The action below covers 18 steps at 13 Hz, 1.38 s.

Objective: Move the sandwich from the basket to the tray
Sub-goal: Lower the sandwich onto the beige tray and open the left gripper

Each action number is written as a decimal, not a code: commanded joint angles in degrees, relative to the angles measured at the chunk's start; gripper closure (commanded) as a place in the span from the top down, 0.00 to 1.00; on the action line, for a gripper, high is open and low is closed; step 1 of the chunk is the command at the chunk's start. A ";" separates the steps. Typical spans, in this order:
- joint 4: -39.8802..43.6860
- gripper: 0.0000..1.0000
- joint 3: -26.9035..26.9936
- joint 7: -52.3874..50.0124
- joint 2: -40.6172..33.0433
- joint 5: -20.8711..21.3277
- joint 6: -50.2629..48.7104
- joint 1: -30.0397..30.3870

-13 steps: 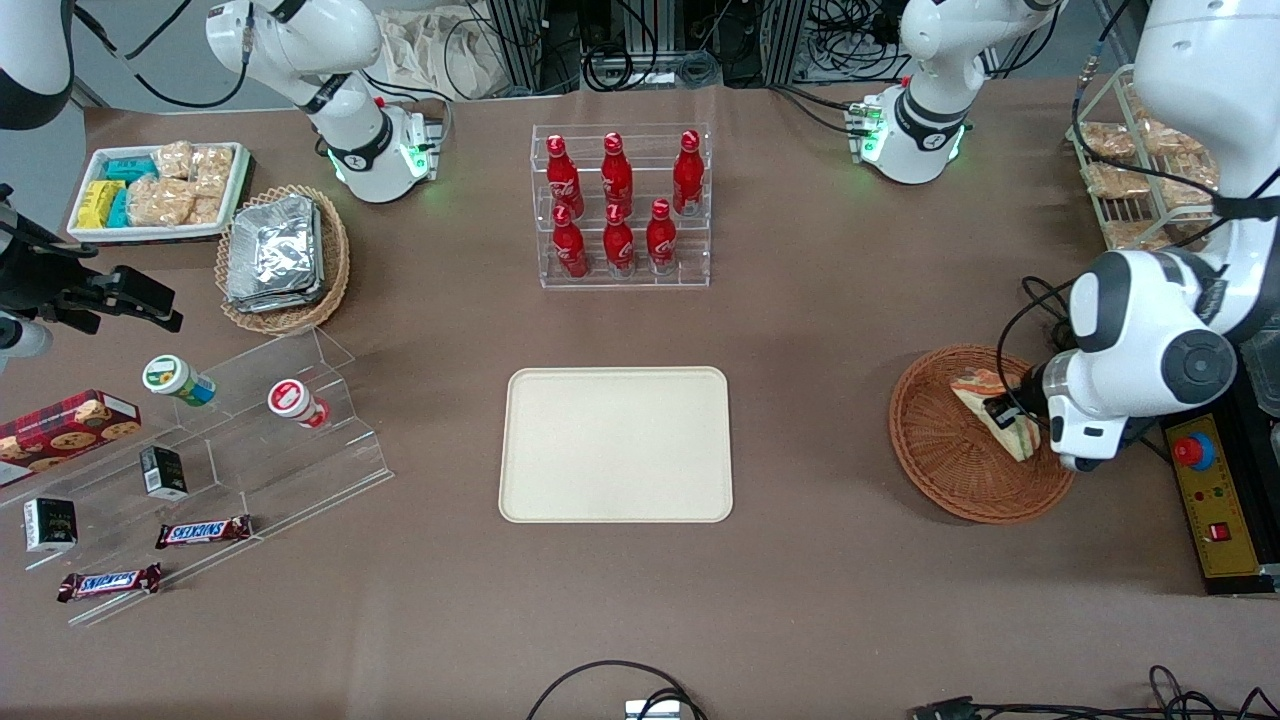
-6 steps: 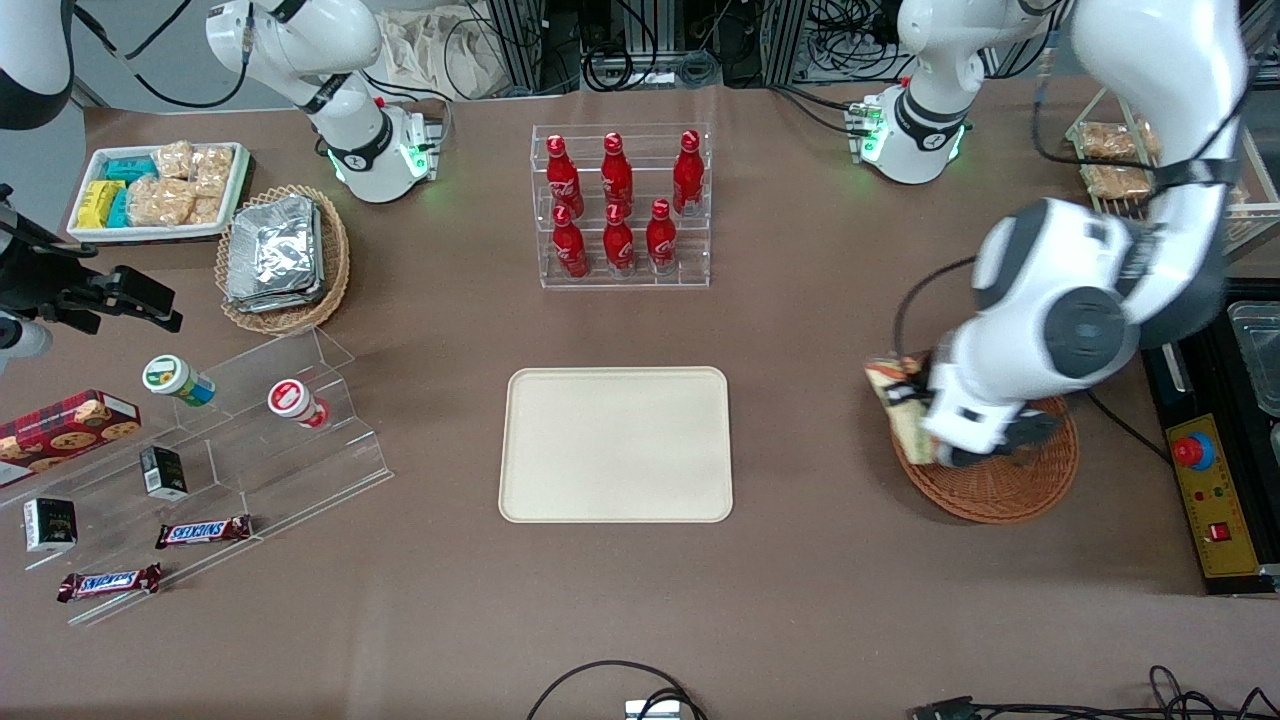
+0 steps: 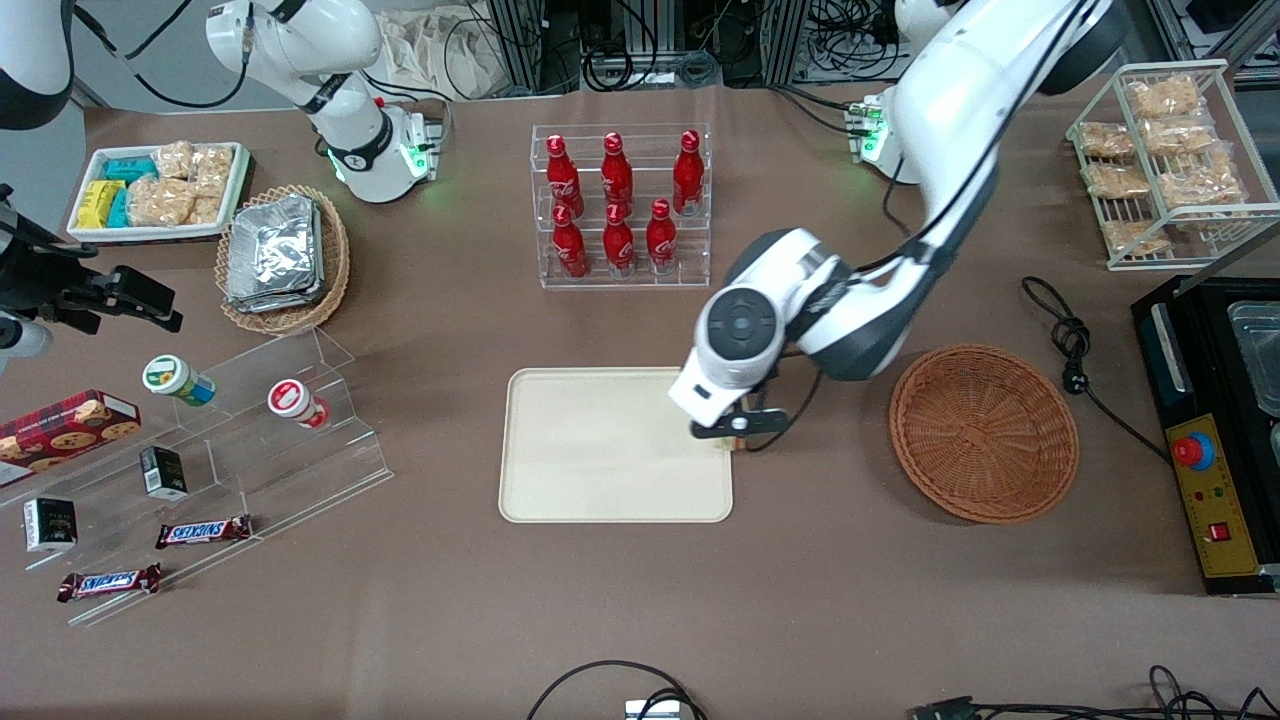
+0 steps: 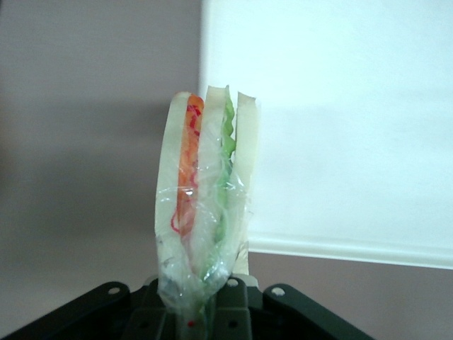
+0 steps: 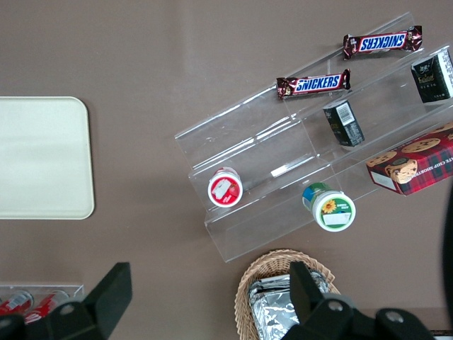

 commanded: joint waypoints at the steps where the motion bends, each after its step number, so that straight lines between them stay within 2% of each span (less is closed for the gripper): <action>1: 3.43 0.00 0.53 -0.56 6.30 4.12 4.52 -1.86; 3: 3.43 0.00 0.53 -0.73 9.65 9.65 7.78 -1.86; 4: 3.43 0.00 0.53 -0.91 9.84 10.72 8.14 -2.04; 7: 3.43 0.01 0.45 -0.73 9.75 10.55 8.06 -2.13; 9: 3.52 0.38 0.45 -0.91 9.14 10.29 7.28 -2.04; 10: 3.26 0.99 0.36 -1.08 8.70 10.29 7.36 -1.61; 14: 3.08 1.00 0.01 -1.25 4.84 10.12 4.73 -1.95; 16: 2.04 1.00 -0.08 -1.08 0.46 9.85 -0.52 -1.69; 18: -3.47 1.00 -0.78 -0.47 -7.08 4.87 -2.31 0.14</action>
